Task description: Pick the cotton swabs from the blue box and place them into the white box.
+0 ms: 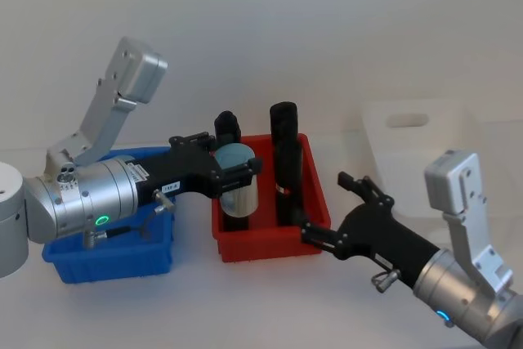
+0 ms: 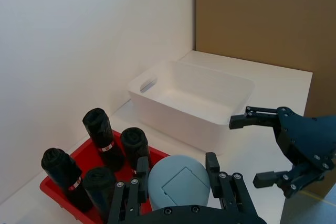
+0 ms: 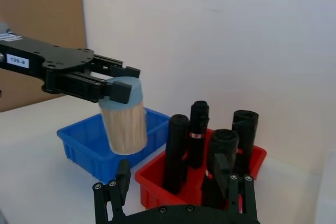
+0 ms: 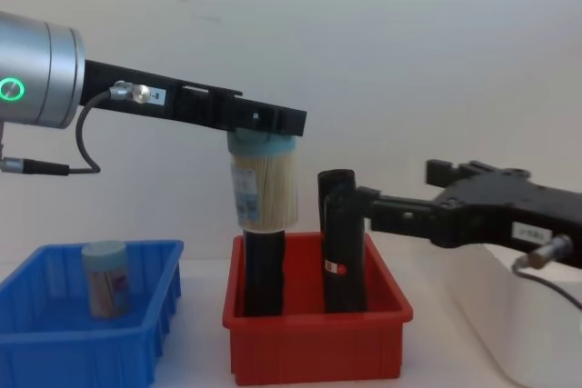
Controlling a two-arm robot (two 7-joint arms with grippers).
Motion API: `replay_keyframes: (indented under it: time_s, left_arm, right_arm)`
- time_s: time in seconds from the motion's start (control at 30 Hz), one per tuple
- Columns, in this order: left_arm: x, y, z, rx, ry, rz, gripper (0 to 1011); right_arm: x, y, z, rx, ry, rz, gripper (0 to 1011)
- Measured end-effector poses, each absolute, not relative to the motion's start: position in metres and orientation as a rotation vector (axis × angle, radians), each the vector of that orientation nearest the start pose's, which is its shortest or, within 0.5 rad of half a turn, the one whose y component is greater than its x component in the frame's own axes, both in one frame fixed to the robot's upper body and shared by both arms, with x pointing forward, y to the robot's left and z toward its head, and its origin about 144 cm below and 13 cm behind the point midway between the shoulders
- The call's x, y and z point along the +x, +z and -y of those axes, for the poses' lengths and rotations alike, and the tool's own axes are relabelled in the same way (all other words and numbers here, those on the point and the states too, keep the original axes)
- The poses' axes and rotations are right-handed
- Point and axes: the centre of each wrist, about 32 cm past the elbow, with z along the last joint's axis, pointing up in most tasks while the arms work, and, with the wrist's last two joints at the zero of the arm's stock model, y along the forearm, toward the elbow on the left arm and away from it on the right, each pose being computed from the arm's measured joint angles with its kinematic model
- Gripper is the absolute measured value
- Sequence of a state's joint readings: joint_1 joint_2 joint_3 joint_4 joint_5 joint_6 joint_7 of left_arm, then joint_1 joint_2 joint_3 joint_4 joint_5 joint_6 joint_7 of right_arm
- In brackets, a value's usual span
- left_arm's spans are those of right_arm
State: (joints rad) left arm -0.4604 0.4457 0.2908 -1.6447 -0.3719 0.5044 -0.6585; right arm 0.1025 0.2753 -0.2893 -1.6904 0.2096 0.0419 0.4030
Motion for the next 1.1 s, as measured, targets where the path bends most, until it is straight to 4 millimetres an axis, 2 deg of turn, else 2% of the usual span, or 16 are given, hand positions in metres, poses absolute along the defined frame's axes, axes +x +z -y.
replay_keyframes:
  time_s: [0.53,1.1]
  left_arm:
    - [0.542,1.317,-0.262,0.217,0.675,0.002,659]
    - [0.542,1.317,-0.262,0.217,0.675,0.002,659]
  right_arm:
    - [0.476,1.206,0.174,-0.043,-0.781,0.138,1001]
    - [0.476,1.207,0.146,-0.087,-0.831,0.127,1001]
